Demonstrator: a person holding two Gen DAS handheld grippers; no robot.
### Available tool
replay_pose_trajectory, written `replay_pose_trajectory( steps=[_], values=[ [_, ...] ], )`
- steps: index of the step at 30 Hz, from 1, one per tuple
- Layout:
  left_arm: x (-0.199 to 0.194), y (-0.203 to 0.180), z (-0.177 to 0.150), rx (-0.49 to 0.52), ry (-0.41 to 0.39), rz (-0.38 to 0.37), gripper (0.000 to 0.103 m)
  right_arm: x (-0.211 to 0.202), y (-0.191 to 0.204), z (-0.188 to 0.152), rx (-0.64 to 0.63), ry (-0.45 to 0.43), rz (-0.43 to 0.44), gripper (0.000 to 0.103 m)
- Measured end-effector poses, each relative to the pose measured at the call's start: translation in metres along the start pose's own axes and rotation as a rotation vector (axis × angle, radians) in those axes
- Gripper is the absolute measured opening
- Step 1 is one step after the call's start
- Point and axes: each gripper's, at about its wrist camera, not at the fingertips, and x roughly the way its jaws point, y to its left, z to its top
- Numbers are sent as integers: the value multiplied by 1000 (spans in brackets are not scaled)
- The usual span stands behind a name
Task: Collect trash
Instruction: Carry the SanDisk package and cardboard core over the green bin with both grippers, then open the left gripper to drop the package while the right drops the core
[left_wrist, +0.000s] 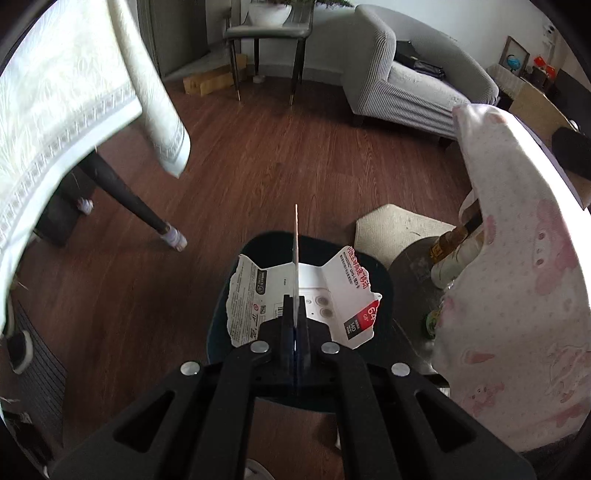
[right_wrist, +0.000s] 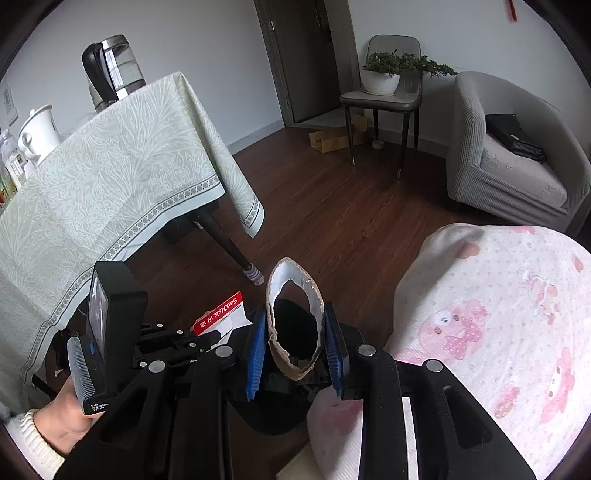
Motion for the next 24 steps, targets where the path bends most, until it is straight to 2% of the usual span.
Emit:
replay_pose_trajectory(
  steps=[7,9,12,14,18,20,24],
  values=[
    [21,19,-12,-9,74,-25,2,51,25,-8,-29,103,-42,29],
    [26,22,-17,3,91,-26,5,62,30,-9,-41,114,-54,29],
    [27,16,-16,44,78,19,18,74,35,-8,-36,128,-53,29],
    [20,14,-18,52,62,14,43,82,36,-9,-30,138,-58,29],
    [4,21,-16,31,19,4,44,96,38,-12,-22,165,-48,29],
    [-8,27,-15,18,-19,-1,54,105,40,-14,-22,183,-42,29],
    [-29,36,-13,8,-85,27,60,125,41,-22,-24,224,-41,29]
  ],
)
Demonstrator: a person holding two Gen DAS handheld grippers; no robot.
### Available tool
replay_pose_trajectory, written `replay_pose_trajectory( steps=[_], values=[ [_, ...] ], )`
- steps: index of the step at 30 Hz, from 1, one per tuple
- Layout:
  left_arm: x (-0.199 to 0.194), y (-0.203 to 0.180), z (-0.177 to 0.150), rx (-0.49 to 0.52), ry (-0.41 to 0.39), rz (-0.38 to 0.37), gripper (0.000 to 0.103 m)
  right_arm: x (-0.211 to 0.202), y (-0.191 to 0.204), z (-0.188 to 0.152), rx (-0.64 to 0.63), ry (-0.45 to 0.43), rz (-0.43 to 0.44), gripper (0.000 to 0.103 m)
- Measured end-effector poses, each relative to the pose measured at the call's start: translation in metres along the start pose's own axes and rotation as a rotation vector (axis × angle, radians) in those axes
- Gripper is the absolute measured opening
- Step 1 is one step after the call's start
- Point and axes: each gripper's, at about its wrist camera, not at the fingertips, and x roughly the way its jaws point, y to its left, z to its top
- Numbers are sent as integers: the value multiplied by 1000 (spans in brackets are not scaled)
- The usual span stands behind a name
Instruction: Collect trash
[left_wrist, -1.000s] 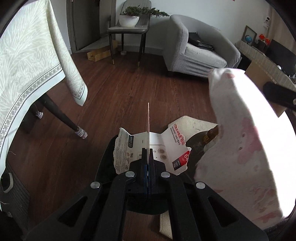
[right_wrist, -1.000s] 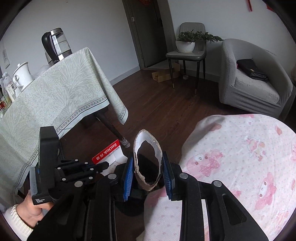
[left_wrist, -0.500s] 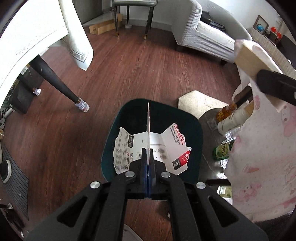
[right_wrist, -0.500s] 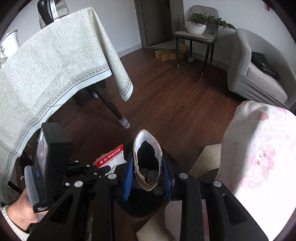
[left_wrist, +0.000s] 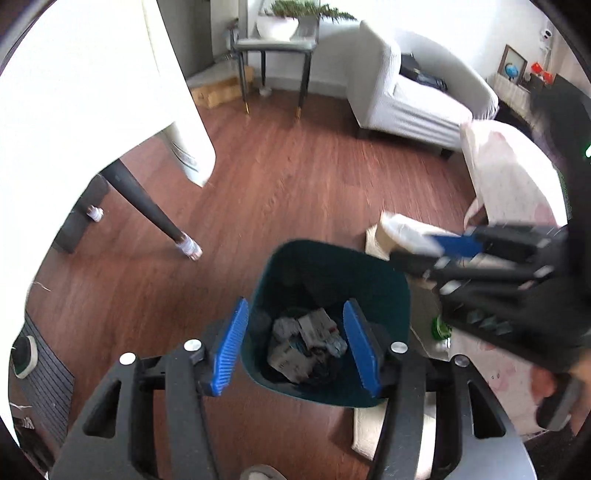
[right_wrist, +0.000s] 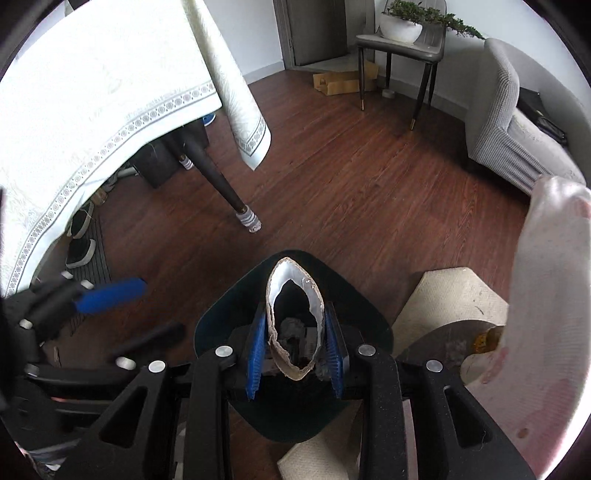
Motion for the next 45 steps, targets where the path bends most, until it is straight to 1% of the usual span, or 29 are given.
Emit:
replay_pose_trajectory(
  steps=[3,7,11,12,14,16,17,18,19,22,25,29,30,32,34,36,38,39,41,42,43,44,45],
  values=[
    [-14,8,3,-31,-30,-11,60,17,-3,-5,18,43,5,29],
    [-33,9,10,-38,-84,-2,59,35,-1,-11,15,81,5,29],
    [-51,8,17,-51,-131,-4,48,51,2,-21,-2,126,5,29],
    [-55,7,19,-53,-143,-11,47,56,3,-24,-9,137,2,29],
    [-63,6,22,-60,-165,-32,39,64,4,-30,-27,155,-11,29],
    [-69,5,24,-62,-183,-51,35,71,4,-33,-39,174,-28,30],
    [-71,4,25,-60,-187,-56,35,73,4,-35,-36,179,-30,32],
    [-73,3,26,-59,-189,-62,35,74,4,-37,-32,181,-28,48],
    [-73,2,27,-60,-189,-67,34,74,3,-39,-31,181,-21,58],
    [-78,2,31,-64,-188,-69,34,70,4,-40,-37,166,-18,58],
    [-88,-1,34,-58,-199,-63,32,58,6,-37,-42,136,-2,58],
    [-103,-5,31,-40,-235,-58,37,27,11,-30,-56,70,11,57],
    [-107,-6,30,-37,-243,-56,39,16,14,-29,-62,45,11,55],
    [-116,-5,28,-31,-263,-44,49,-5,18,-26,-68,-5,10,54],
    [-123,-5,28,-32,-286,-28,53,-28,19,-25,-57,-64,1,51],
    [-131,-3,27,-43,-301,-36,55,-54,19,-24,-35,-124,-6,51],
    [-140,-4,24,-47,-324,-50,66,-82,18,-26,-39,-179,-39,51],
    [-145,-4,22,-40,-339,-50,68,-98,16,-31,-43,-209,-70,51],
    [-153,-9,16,-12,-363,-35,79,-125,9,-41,-33,-257,-110,51],
    [-159,-13,13,4,-382,-24,82,-139,4,-47,-23,-281,-128,54],
    [-162,-18,9,22,-402,-16,90,-154,-1,-55,-13,-304,-153,61],
    [-166,-23,8,35,-410,-12,96,-167,-6,-63,-5,-322,-178,65],
    [-168,-29,6,43,-413,-8,96,-180,-12,-71,4,-342,-201,71]
  ],
)
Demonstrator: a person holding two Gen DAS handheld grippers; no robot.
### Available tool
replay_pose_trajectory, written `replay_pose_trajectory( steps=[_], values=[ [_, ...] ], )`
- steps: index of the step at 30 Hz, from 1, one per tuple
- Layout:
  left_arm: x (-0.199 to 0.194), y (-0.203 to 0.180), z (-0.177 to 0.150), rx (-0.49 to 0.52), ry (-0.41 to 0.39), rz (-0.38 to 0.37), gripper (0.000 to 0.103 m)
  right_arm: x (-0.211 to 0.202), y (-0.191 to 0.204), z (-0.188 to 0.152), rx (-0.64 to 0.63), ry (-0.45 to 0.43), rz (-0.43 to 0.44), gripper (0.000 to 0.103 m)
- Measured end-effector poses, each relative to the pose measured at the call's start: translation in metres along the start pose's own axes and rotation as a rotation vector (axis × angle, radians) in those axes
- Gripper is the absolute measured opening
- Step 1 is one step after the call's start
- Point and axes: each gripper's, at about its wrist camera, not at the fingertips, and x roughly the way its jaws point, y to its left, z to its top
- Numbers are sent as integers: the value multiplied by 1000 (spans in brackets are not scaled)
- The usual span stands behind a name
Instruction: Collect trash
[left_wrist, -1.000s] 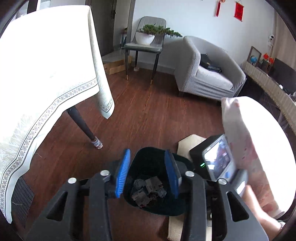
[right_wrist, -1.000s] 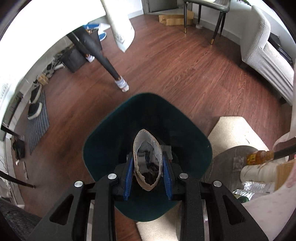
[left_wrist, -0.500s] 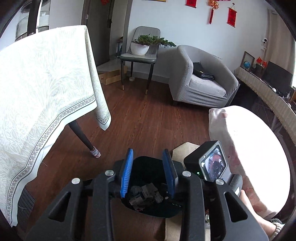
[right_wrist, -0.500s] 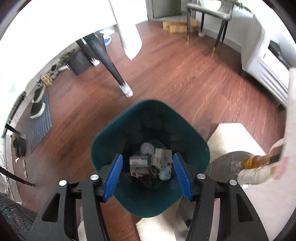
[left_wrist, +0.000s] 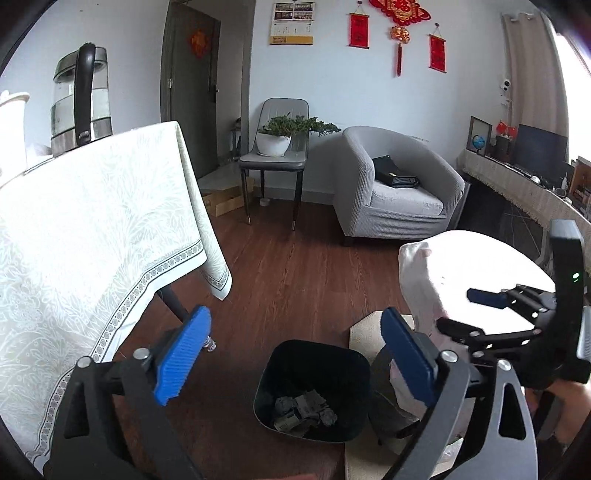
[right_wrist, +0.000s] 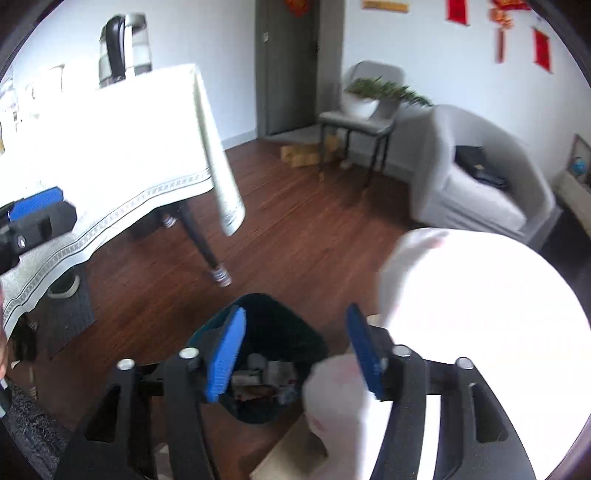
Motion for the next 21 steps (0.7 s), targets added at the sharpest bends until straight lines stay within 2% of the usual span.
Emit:
replay_pose_trajectory(
  steps=[1,3,5,10,13,15,18,21],
  values=[
    [-2,-5,-1,1,0,9,96,-15,-10,-6,10,-18,-25,77],
    [-5,-15,-2,-1,-4,-4,97,-41,-32,-20,37,-38,-73,83],
    [-6,-26,-6,1,2,-45,99,-60,-56,-38,70,-36,-115,86],
    [-10,-60,-22,53,22,-63,100,-109,-117,-94,176,-8,-205,93],
    [-14,-77,-38,104,35,-68,100,-137,-145,-128,220,-26,-250,99],
    [-17,-87,-48,127,31,-44,100,-150,-158,-142,237,-32,-265,99],
    [-19,-90,-60,107,38,-47,100,-177,-170,-151,244,-91,-284,99],
    [-20,-94,-73,99,52,-36,100,-188,-171,-160,241,-91,-266,99]
  ],
)
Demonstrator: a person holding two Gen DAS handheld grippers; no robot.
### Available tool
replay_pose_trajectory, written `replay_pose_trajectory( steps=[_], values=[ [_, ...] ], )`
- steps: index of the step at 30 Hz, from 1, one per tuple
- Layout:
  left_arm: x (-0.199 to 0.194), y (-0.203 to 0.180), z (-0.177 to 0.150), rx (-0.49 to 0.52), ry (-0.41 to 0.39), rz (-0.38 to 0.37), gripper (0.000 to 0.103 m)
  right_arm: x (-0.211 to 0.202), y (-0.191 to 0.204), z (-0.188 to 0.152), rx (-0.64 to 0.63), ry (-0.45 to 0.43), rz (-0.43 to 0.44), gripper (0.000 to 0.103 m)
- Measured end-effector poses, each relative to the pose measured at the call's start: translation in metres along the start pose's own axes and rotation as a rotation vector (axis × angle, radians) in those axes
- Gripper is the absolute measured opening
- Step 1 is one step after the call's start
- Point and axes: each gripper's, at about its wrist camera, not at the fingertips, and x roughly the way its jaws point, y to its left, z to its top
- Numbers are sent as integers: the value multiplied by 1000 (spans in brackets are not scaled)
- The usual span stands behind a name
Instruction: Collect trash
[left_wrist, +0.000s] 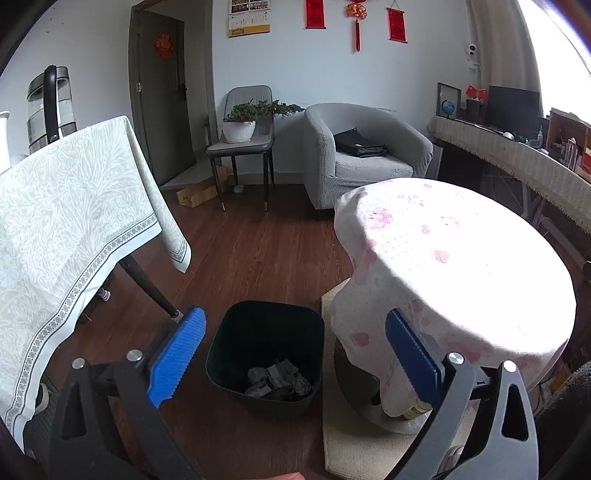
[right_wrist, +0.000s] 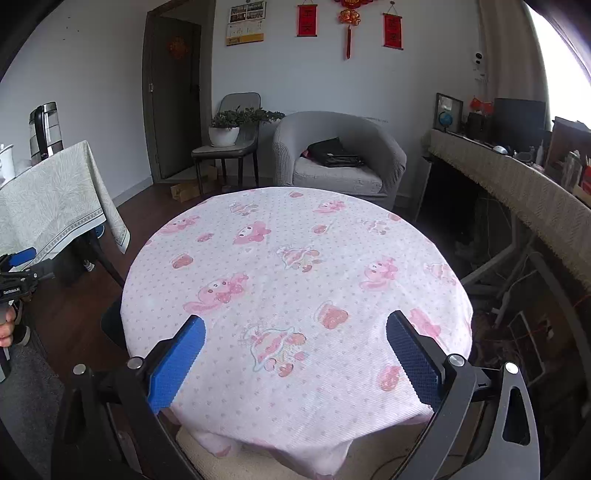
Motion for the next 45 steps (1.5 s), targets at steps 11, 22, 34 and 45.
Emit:
replay_pose_trajectory(
  steps=[11,22,34,45],
  values=[
    [-5,-18,-5,40,-25,25,99,-22,-14,-16,11,-87,65,99],
    [0,-26,-7,82,-15,34,99,-20,-4,-18,-27,-83,69,99],
    [-3,-24,-7,57,-23,24,99,-21,-6,-18,-25,-83,72,99],
    [-3,-24,-7,55,-26,24,99,-20,-7,-17,-13,-80,78,100]
  ],
)
